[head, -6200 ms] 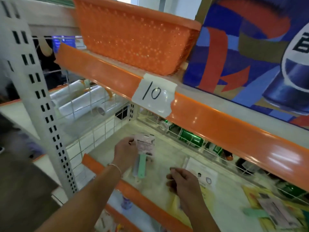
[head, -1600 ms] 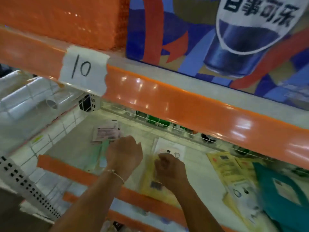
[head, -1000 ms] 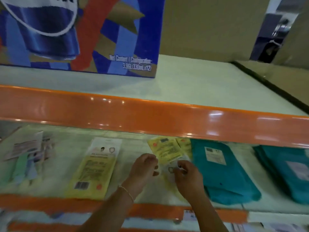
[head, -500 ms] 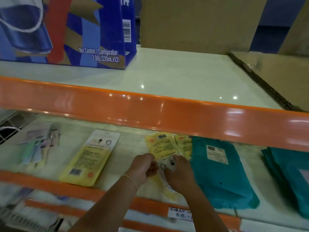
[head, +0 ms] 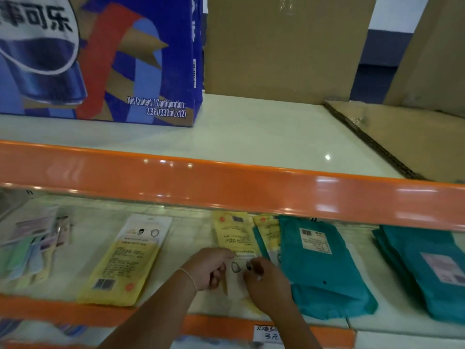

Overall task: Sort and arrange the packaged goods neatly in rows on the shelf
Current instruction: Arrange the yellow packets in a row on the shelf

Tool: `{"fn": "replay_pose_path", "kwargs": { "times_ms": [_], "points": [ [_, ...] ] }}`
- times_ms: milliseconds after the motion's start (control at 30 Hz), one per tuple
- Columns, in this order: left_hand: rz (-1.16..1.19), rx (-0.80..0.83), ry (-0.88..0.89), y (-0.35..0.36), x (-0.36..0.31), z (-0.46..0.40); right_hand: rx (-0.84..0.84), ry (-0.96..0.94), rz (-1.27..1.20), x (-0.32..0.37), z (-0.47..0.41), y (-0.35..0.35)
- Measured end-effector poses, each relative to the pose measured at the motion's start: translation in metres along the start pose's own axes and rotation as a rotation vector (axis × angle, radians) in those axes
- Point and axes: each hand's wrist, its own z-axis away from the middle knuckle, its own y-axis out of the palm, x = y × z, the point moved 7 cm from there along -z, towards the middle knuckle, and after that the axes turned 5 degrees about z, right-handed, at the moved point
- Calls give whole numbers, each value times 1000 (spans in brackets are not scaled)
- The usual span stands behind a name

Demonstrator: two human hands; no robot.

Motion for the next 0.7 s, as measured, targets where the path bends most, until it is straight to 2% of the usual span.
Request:
{"fn": "replay_pose_path", "kwargs": {
  "times_ms": [67, 133, 200, 300, 367, 500, 600, 700],
  "points": [
    [-194, -1, 99, 2, -7, 2, -47, 43, -42, -4, 1, 0],
    [-296, -17, 278, 2, -18, 1, -113, 94, -148, -9, 3, -3],
    [-309, -8, 404, -1, -26, 2, -194, 149, -258, -13, 6, -8],
    [-195, 38, 409, -12, -30, 6, -273, 159, -342, -17, 7, -11],
    [-136, 58, 361, -24, -29, 5, -230, 163, -356, -12, 6, -5],
    [-89, -25, 275, -61, -20, 3, 21, 200, -480, 15, 12, 26],
    [-108, -106, 289, -95, -16, 10, 145, 232, -617, 40, 20, 58],
    [-213, -136, 377, -129, -17, 22, 174, 236, -675, 66, 24, 82]
  ]
}}
